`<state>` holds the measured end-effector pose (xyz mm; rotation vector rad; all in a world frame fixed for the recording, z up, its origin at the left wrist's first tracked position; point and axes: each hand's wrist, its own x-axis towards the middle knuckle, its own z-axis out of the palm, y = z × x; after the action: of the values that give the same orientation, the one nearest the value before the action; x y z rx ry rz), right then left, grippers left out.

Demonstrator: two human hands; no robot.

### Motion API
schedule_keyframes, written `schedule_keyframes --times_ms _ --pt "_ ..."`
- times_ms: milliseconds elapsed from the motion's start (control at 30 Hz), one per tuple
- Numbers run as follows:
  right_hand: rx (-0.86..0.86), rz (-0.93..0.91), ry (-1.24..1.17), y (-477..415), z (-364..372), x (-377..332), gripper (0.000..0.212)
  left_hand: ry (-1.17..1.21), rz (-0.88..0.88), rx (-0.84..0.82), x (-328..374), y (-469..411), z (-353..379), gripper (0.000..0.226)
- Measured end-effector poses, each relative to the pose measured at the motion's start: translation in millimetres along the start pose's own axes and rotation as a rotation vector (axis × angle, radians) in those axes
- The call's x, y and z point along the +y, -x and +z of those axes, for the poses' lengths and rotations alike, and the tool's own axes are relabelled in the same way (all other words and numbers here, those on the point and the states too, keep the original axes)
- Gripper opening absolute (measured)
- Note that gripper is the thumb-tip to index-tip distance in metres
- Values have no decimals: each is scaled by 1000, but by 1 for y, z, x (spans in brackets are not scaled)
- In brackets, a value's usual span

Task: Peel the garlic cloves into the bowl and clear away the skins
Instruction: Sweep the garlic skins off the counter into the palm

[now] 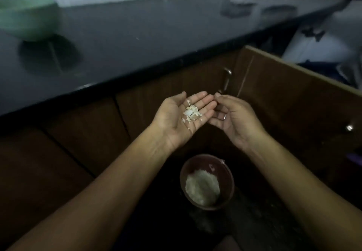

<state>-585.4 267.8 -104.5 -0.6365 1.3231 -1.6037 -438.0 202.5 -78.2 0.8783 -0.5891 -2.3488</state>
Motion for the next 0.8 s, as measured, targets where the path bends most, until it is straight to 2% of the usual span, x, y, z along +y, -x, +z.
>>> schedule_keyframes --times_ms 200,333,433,633,733,800 --pt "240 348 -284 -15 -71 108 19 -57 -226 212 -99 -89 -34 55" --pt "355 540 -300 -31 -101 175 25 -117 -333 324 -144 -135 -69 67" --pt "413 656 -277 -41 -119 212 39 -149 -418 367 -175 -168 -89 80" --pt "422 801 -257 -46 -135 248 57 -184 -587 355 -199 -201 -114 100" --pt "407 804 -203 -48 -134 255 60 -241 -611 398 -208 -213 -130 82" --pt "408 738 -117 -49 -126 262 55 -230 -593 395 -212 -218 -137 78"
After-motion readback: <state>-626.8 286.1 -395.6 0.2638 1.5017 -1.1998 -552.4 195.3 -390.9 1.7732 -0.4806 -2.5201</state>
